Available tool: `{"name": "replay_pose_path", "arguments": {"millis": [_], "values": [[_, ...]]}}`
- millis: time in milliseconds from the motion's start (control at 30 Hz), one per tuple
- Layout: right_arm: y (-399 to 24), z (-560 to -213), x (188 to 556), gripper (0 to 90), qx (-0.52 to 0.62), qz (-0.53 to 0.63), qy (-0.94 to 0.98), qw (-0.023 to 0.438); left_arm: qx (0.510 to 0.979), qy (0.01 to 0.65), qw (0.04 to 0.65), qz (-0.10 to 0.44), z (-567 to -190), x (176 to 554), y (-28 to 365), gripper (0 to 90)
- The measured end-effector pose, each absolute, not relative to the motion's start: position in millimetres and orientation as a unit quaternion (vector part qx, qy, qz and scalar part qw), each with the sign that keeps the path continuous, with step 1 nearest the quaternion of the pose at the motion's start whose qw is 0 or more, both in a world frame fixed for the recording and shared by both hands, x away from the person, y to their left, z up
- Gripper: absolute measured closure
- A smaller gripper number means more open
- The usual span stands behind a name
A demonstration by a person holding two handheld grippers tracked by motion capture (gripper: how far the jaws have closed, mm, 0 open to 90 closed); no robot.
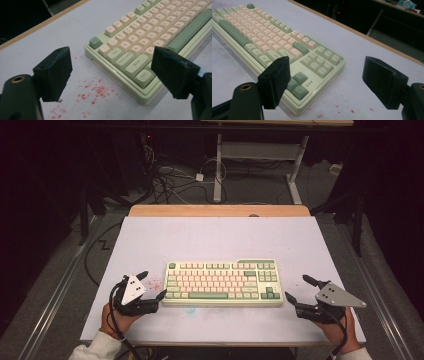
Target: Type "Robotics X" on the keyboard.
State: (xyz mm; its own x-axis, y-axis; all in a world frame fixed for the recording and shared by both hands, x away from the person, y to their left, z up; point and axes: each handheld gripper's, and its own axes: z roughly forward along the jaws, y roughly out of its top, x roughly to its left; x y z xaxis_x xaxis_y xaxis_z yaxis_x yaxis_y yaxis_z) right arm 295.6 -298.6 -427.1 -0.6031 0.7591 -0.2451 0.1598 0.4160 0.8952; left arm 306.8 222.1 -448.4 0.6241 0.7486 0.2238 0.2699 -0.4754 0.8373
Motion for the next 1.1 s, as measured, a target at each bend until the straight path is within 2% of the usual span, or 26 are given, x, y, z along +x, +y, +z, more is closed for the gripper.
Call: {"name": "replay_pose_path", "arguments": {"millis": [300, 433, 500, 567, 633, 733, 800, 833, 933, 1100], "values": [[-296.3, -423.3, 293.4, 23.2, 0.292, 0.458, 0.770, 0.335, 0.805, 0.312, 0.407, 0.297, -447.2, 304.4, 221.7, 16.3], [-296.1, -422.4, 294.5, 32.7, 0.289, 0.461, 0.771, 0.332, 0.806, 0.313, 0.406, 0.295, -447.7, 304.9, 222.4, 16.6], [-296.1, -421.7, 294.5, 48.9, 0.284, 0.464, 0.773, 0.326, 0.807, 0.310, 0.408, 0.292, -447.1, 304.5, 222.7, 23.8], [-294.6, -421.2, 294.1, 49.8, 0.285, 0.462, 0.776, 0.321, 0.808, 0.309, 0.410, 0.290, -446.3, 303.3, 222.2, 27.0], [-293.5, -420.4, 293.4, 58.5, 0.281, 0.463, 0.778, 0.318, 0.812, 0.302, 0.409, 0.286, -445.6, 301.8, 222.8, 36.4], [-291.3, -419.3, 293.2, 61.1, 0.275, 0.462, 0.782, 0.314, 0.814, 0.300, 0.408, 0.284, -445.2, 301.1, 223.1, 44.4], [-290.1, -419.3, 293.4, 64.4, 0.273, 0.462, 0.784, 0.312, 0.815, 0.299, 0.409, 0.282, -445.1, 300.9, 223.1, 45.8], [-289.9, -419.1, 293.6, 67.0, 0.272, 0.461, 0.785, 0.310, 0.816, 0.297, 0.408, 0.282, -444.8, 300.8, 223.2, 51.8], [-289.7, -419.4, 294.1, 75.7, 0.267, 0.461, 0.790, 0.304, 0.818, 0.294, 0.410, 0.277, -444.6, 300.5, 222.6, 57.1], [-288.6, -420.1, 294.5, 83.2, 0.266, 0.458, 0.794, 0.298, 0.822, 0.301, 0.403, 0.266, -445.9, 300.6, 221.7, 61.9]]}}
